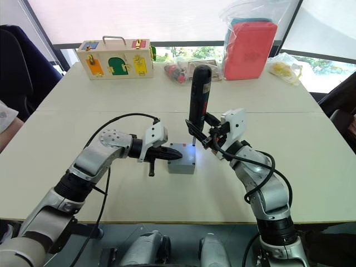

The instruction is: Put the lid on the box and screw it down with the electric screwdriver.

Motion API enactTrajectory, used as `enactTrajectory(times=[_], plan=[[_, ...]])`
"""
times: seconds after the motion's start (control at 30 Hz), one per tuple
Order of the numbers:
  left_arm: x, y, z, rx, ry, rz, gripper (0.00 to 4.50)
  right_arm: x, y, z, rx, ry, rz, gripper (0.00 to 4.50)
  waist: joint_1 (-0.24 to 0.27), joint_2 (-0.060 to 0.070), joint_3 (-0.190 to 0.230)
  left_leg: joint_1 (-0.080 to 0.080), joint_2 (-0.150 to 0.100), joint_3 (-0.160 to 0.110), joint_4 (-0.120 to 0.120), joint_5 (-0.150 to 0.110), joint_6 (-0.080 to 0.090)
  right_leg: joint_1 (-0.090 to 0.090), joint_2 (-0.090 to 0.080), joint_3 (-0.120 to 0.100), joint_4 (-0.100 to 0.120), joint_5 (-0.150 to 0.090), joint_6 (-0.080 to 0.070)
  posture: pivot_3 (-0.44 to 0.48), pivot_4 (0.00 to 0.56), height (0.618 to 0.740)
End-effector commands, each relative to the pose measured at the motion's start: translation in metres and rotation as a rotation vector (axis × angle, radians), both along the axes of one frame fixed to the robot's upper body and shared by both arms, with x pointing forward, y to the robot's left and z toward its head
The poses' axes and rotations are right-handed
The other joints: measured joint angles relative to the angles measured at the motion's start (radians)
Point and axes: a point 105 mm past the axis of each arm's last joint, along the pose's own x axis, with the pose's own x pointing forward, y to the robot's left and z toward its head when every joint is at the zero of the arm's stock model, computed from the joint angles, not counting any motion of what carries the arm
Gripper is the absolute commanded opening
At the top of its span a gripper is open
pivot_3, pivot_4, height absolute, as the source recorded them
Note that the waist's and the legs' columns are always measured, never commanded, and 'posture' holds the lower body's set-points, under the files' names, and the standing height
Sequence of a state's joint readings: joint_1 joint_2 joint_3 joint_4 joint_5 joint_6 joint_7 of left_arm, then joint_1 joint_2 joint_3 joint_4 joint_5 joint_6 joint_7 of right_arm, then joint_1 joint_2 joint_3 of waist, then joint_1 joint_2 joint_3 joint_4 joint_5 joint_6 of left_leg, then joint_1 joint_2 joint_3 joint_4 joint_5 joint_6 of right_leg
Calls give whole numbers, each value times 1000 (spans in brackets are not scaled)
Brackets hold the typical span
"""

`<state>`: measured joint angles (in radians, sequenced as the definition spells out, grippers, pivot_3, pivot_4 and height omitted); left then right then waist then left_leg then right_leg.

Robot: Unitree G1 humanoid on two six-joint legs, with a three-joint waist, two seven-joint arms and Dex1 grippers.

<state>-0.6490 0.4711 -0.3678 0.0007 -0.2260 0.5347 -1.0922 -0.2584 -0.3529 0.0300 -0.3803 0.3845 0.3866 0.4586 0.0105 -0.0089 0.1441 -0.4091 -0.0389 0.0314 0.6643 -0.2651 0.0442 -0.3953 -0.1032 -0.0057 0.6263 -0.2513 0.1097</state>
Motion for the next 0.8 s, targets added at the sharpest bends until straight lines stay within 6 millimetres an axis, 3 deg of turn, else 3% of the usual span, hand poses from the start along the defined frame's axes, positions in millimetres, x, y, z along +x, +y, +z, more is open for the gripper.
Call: enactTrajectory(times=[0.03,0.27,0.43,0.6,0.73,0.8], plan=[[0,2,0,12,-12,-2,0,3,-3,-39,-40,156,-17,1856,0,0,0,0,0,0,0,0,0,0,0,0,0,-1,-1,0,150,740],[0,2,-3,16,-13,0,0,5,-3,-28,-35,124,-17,1856,0,0,0,0,0,0,-1,-1,0,0,-1,0,0,-1,-2,0,150,740],[-1,1,-5,18,-9,4,0,8,-4,2,-14,57,-13,1856,-1,0,0,0,0,0,-2,-1,-1,-1,-2,0,-1,-1,-2,0,150,740],[-2,5,-11,34,-1,9,0,4,-7,71,28,-88,33,1856,1,2,2,-2,0,0,-3,-1,-1,-3,-3,0,-1,-1,-2,0,150,740],[1,9,-14,55,-24,17,0,3,-16,136,152,-152,35,1856,0,3,2,-14,-1,0,-2,0,-2,-16,-4,0,1,0,-1,0,150,740],[2,8,-10,52,-49,18,0,9,-27,152,233,-116,-16,1856,-1,3,3,-16,-1,0,-2,0,-2,-18,-3,-1,2,1,1,0,150,740]])
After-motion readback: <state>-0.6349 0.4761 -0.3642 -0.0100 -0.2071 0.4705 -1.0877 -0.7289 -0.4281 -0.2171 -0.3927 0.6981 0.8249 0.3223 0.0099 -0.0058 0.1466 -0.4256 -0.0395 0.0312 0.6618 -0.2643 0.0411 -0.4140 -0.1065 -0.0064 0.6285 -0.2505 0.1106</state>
